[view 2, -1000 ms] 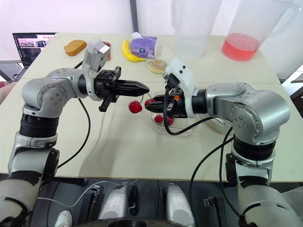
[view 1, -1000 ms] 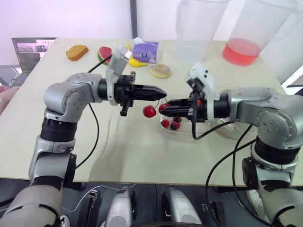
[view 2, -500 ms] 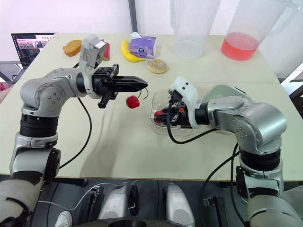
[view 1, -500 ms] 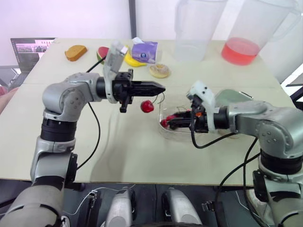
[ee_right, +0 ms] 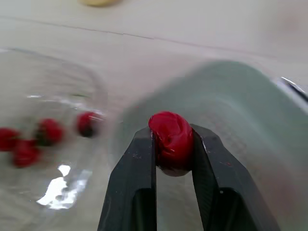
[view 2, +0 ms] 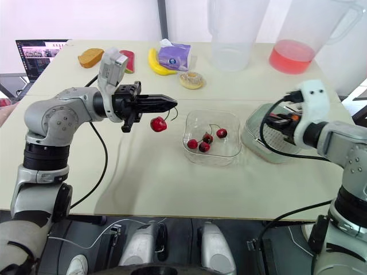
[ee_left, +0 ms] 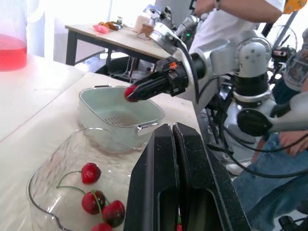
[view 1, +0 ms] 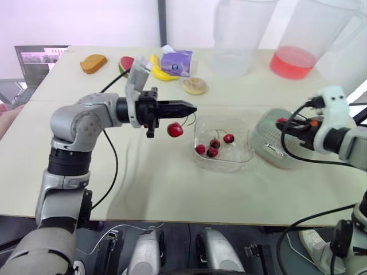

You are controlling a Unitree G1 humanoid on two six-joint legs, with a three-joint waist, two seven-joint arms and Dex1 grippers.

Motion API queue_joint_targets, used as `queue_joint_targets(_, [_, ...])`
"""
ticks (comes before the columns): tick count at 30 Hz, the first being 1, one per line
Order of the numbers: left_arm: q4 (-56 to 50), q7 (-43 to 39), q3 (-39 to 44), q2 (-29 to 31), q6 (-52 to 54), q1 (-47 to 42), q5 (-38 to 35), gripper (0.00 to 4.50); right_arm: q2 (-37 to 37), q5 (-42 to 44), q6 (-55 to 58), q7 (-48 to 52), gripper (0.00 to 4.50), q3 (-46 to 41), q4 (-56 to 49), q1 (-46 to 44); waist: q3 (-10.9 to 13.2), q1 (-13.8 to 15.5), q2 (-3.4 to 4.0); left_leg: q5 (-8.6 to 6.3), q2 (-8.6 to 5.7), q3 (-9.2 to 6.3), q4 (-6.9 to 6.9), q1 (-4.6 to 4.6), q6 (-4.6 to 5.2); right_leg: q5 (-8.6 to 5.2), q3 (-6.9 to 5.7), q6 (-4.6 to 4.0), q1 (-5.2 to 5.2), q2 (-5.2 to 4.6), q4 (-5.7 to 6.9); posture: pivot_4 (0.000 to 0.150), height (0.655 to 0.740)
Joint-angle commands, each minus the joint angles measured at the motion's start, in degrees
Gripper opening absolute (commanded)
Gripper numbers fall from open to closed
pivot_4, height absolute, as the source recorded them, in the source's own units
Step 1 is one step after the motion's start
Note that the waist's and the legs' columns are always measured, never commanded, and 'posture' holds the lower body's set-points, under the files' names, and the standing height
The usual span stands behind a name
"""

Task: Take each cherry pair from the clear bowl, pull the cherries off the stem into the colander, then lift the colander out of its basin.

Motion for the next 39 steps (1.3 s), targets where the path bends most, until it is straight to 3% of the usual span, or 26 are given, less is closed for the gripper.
queue_joint_targets(1, [-2.72, 1.99, 1.92, 0.03, 0.08, 0.36, -1.14, 0.00, 1.84, -3.07, -1.70, -3.88, 0.56, -2.01, -2.30, 3.55, 0.00, 0.07, 0.01, 0.01, 0.01, -0.02, -0.02, 0.00, -0.01, 0.00, 0.00, 0.00, 0.00, 0.02, 0.00, 0.150, 0.7400])
queue_joint_targets(8, [-2.81, 3.38, 1.88, 0.08, -0.41, 0.54, -1.07, 0.00, 2.86, -5.47, -5.53, -6.12, 0.56, -1.89, 0.16, 6.18, 0.00, 0.31, 0.02, 0.03, -0.04, 0.01, -0.02, -0.01, -0.06, -0.01, 0.00, 0.01, 0.00, 0.05, 0.00, 0.150, 0.7400])
queue_joint_targets(16, [-2.46, 3.56, 1.69, 0.05, -1.21, 0.59, -0.78, 0.00, 3.46, -3.72, -4.69, -5.41, 4.32, -4.43, -0.58, 3.81, 0.00, 0.36, 0.02, 0.03, -0.06, 0.01, -0.02, -0.01, -0.05, -0.01, 0.00, 0.02, 0.00, 0.04, 0.00, 0.150, 0.7400])
queue_joint_targets(17, [-2.44, 3.49, 1.66, 0.13, -1.34, 0.59, -0.69, 0.00, 3.64, -3.12, -4.29, -5.12, 4.43, -5.06, -0.95, 2.89, 0.00, 0.36, 0.02, 0.03, -0.06, 0.01, -0.02, -0.01, -0.05, -0.01, 0.00, 0.02, 0.00, 0.04, 0.00, 0.150, 0.7400])
queue_joint_targets(20, [-2.32, 3.37, 1.71, 0.32, -1.41, 0.50, -0.64, 0.00, 3.05, -0.14, -4.09, -2.74, 4.43, -5.96, -2.53, -0.41, 0.01, 0.18, 0.04, 0.03, -0.06, 0.01, -0.02, -0.01, -0.05, -0.01, 0.00, 0.02, 0.00, 0.04, 0.00, 0.150, 0.7400])
queue_joint_targets(25, [-1.71, 2.52, 1.49, 0.64, -1.82, -0.25, -0.41, 0.00, 3.09, 14.36, -0.70, 8.55, 4.43, -3.74, -8.84, -4.50, 0.01, 0.26, 0.05, 0.03, -0.01, -0.04, -0.05, 0.00, -0.05, -0.01, -0.02, 0.02, 0.00, 0.07, 0.00, 0.150, 0.7400])
queue_joint_targets(29, [-1.35, 0.56, 0.55, 0.75, -2.27, -0.82, -0.22, 0.00, 5.70, 25.07, 2.78, 14.16, 4.43, 4.64, -11.92, -4.98, 0.01, 0.28, 0.05, 0.02, -0.01, -0.04, -0.03, 0.00, -0.03, -0.01, -0.03, 0.02, 0.04, 0.03, -0.01, 0.150, 0.7400])
queue_joint_targets(35, [-1.17, -1.15, -0.29, 0.17, -2.44, -1.44, -0.31, 0.00, 18.02, 24.94, 0.92, 7.90, 4.43, 16.19, -6.99, -13.27, 0.01, 0.17, 0.05, 0.01, -0.02, -0.05, 0.01, -0.01, -0.02, -0.01, -0.05, 0.01, 0.02, 0.02, 0.01, 0.150, 0.7400])
queue_joint_targets(39, [-1.63, -1.73, -0.38, -0.08, -2.15, -1.32, -0.53, 0.00, 20.48, 22.07, -2.62, 5.15, 4.43, 20.28, -2.17, -16.80, 0.01, 0.37, 0.05, 0.01, -0.02, -0.05, 0.00, -0.04, -0.02, -0.01, -0.05, 0.01, -0.01, 0.00, 0.00, 0.150, 0.7400])
